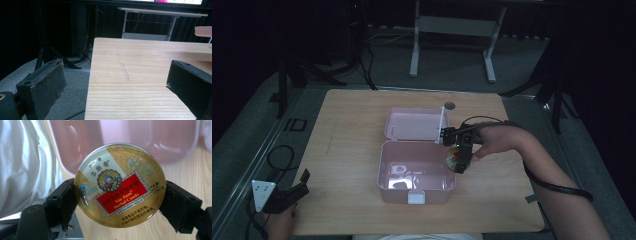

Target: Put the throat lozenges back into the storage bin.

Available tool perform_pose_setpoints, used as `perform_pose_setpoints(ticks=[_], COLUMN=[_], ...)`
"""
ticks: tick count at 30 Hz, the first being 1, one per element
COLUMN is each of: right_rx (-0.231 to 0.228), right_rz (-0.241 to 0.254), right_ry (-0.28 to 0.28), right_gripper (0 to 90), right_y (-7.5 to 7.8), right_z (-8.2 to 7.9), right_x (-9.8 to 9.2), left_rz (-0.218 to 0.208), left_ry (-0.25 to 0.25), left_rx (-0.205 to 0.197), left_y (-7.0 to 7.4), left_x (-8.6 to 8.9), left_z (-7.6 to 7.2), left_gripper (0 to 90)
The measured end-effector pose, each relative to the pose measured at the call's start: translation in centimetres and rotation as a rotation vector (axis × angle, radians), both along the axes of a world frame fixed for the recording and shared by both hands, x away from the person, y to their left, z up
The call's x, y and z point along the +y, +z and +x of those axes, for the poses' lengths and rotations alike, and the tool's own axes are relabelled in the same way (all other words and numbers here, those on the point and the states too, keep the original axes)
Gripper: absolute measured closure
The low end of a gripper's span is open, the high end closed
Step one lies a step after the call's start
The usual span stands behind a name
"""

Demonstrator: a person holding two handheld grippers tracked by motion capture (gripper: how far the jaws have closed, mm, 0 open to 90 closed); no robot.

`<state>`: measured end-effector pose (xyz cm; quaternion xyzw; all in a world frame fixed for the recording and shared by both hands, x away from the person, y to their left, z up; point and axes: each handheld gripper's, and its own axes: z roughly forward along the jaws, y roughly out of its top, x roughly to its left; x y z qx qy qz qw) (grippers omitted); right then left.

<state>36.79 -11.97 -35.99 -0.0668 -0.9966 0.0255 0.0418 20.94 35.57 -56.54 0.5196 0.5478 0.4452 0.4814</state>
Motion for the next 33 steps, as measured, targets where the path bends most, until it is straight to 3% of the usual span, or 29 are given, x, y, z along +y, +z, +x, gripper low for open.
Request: perform_pose_setpoints(ticks=[7, 16, 29, 30, 33], right_rx=[0.003, 0.006, 0.044, 0.054, 0.064], right_rz=[-0.005, 0.001, 0.0, -0.006, -0.007], right_ry=[0.064, 0.082, 0.123, 0.127, 0.129], right_gripper=[20.2, 20.2, 20.2, 20.2, 20.1], right_y=[-0.2, -0.5, -4.1, -5.4, -6.2], right_z=[-0.5, -0.5, -0.3, -0.2, -0.2], right_x=[3.4, 4.7, 5.2, 5.2, 5.3], left_rz=[-0.003, -0.002, 0.0, 0.001, 0.002], left_ry=[-0.001, -0.002, -0.004, -0.004, -0.005], left_rx=[0.0, 0.0, 0.0, 0.001, 0.001], left_y=[0.0, 0.0, 0.0, 0.0, 0.0], left_x=[0.0, 0.0, 0.0, 0.0, 0.0], left_z=[0.0, 0.0, 0.0, 0.0, 0.0], left_gripper=[2.4, 2.4, 2.4, 2.4, 2.4])
